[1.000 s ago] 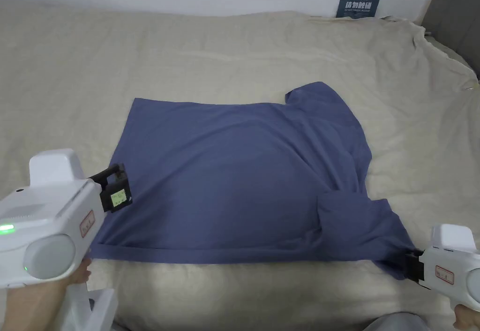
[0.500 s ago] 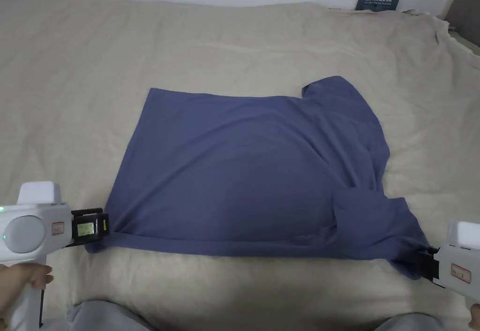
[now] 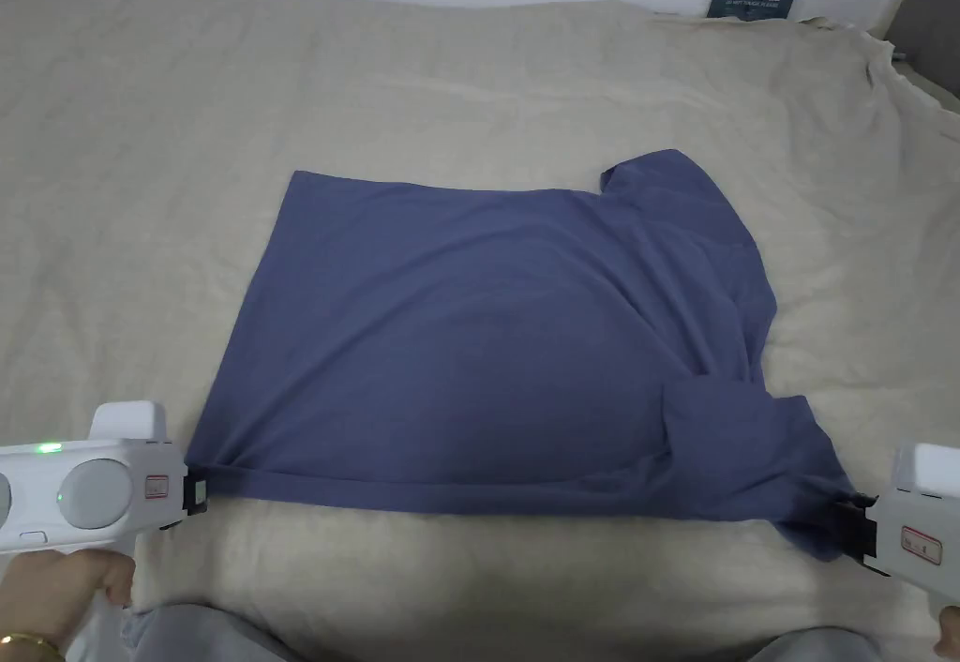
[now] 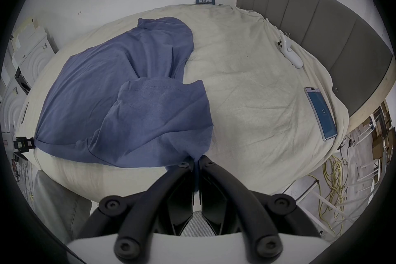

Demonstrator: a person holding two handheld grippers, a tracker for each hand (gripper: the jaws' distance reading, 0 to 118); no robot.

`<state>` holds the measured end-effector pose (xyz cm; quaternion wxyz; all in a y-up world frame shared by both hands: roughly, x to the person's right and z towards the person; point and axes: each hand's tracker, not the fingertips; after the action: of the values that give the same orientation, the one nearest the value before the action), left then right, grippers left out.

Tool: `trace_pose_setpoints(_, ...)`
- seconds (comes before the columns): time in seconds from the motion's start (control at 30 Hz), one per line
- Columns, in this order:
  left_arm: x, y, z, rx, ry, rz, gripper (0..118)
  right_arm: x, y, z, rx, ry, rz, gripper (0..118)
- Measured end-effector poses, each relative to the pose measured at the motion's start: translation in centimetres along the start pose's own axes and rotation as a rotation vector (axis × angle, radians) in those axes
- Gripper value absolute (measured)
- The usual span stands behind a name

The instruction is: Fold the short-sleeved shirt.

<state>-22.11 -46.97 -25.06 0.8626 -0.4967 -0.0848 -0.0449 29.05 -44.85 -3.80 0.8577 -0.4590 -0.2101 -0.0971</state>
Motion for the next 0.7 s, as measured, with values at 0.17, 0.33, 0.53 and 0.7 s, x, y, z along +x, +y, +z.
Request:
trace_pose_setpoints(0.17,-0.8,0.9,2.6,0.116,-0.01,0.033,0,0.6,1.1,1.1,0.015,0.017,-0.001,2)
trace_pose_setpoints(0.33,-1.0,3.8,5.1,0.206,-0.032,0.055,0,1.1,4.4,2.8,0.067,0.035,0.008,2)
trace_pose_setpoints(0.53,0.4,9.3,4.6,0.276,-0.013,0.058,0,0.3,11.2,2.6,0.164,0.001,0.041,2)
trace_pose_setpoints(0.7,2.1,13.9,1.2,0.272,0.05,0.047,0,-1.8,17.6,-0.8,0.174,-0.026,0.059,2)
